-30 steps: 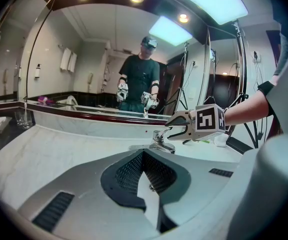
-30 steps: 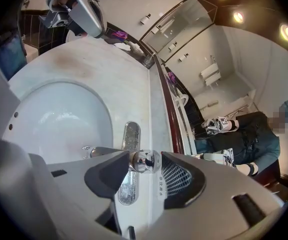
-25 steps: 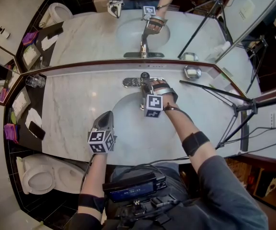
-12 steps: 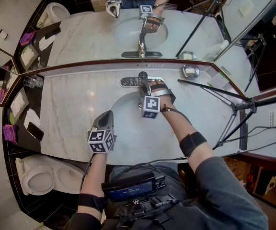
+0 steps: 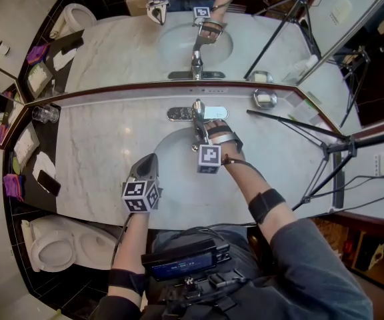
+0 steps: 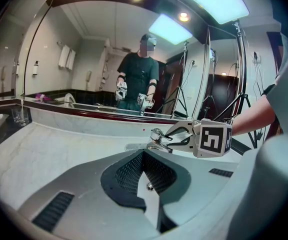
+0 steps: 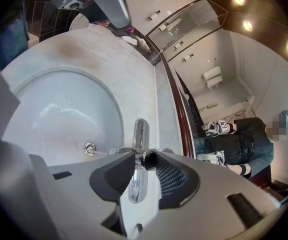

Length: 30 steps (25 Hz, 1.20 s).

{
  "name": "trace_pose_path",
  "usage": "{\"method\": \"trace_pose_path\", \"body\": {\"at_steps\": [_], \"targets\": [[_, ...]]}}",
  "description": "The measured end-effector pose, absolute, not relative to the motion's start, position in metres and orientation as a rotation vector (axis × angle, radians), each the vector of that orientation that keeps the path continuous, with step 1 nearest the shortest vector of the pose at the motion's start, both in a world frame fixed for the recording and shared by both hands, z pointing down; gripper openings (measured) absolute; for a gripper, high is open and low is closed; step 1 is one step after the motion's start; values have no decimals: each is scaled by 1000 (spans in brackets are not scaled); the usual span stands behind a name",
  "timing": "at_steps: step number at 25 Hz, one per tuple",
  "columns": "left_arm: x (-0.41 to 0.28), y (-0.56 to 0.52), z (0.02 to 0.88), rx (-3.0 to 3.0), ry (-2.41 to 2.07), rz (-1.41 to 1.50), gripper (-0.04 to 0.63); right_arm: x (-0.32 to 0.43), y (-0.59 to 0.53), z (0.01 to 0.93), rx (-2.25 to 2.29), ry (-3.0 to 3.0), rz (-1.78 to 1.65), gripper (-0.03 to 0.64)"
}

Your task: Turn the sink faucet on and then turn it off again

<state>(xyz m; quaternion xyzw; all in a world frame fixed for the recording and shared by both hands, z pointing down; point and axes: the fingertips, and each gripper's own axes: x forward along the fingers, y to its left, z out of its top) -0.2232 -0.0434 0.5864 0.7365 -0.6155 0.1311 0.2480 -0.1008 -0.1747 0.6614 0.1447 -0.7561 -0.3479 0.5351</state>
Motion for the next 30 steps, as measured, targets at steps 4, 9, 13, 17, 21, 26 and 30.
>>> {"method": "trace_pose_path", "body": {"at_steps": [4, 9, 13, 17, 21, 26, 30], "targets": [[-224, -44, 586, 2008, -1677, 358, 0, -104, -173, 662, 362, -1817, -807, 130], [-223, -42, 588, 2004, -1676, 363, 0, -100, -174, 664, 368, -1801, -823, 129], [-225, -42, 587, 2003, -1679, 363, 0, -100, -174, 664, 358, -1788, -830, 129], [-225, -42, 584, 2012, -1678, 364, 0, -101, -171, 663, 367, -1782, -821, 129], [-225, -44, 581, 2022, -1681, 369, 0, -99, -169, 661, 382, -1787, -800, 129], [-226, -42, 580, 2027, -1683, 377, 0, -95, -159, 654, 418, -1819, -789, 118], [-223, -43, 579, 2035, -1676, 378, 0, -84, -151, 639, 508, -1886, -735, 96]]}}
